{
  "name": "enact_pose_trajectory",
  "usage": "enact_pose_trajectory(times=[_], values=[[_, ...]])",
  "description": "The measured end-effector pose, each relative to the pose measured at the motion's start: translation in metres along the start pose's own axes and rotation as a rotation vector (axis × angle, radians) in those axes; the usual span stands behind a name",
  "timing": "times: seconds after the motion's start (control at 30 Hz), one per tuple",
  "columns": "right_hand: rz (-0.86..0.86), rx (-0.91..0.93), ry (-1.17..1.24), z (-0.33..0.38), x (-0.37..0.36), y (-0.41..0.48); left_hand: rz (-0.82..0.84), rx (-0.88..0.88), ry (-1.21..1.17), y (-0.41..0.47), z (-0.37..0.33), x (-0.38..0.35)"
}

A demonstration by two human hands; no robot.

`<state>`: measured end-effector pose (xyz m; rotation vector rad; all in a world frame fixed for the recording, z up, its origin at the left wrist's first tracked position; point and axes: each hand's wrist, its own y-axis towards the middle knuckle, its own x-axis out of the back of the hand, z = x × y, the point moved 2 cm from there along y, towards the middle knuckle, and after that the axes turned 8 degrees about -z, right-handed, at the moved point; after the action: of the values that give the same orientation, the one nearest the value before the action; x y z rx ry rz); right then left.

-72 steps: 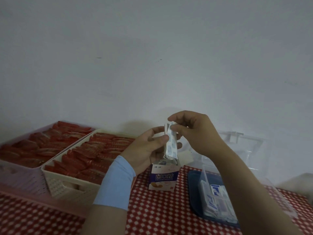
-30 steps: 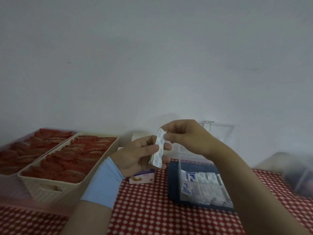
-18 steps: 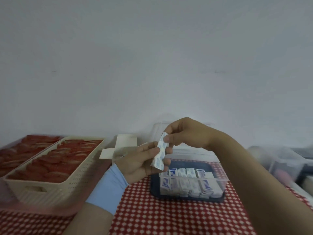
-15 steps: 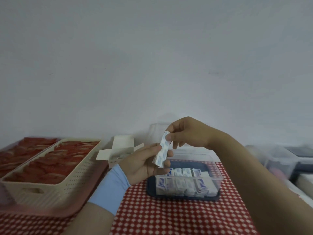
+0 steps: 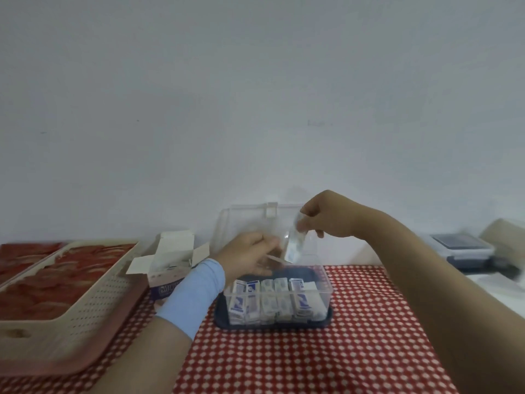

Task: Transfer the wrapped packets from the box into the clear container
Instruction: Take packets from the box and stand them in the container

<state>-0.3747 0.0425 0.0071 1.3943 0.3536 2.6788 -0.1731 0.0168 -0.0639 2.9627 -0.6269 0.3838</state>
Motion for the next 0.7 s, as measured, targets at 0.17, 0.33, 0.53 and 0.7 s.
enact_pose_trajectory(times=[0.17, 0.33, 0.53, 0.7], values=[[0.112, -0.076, -0.265, -0.037, -0.018, 0.005, 0.139, -0.201, 0.685, 0.006, 0.002, -0.022], [0.197, -0.049, -0.355, -0.045, -0.045, 0.003, 0.378, -0.149, 1.037, 0.013, 0.014, -0.049], [0.219, -0.057, -0.418, -0.048, -0.070, 0.004, 0.378, -0.151, 1.151, 0.022, 0.038, -0.049], [0.197, -0.061, -0.566, -0.049, -0.082, 0.001, 0.368, -0.186, 1.162, 0.023, 0.041, -0.050]])
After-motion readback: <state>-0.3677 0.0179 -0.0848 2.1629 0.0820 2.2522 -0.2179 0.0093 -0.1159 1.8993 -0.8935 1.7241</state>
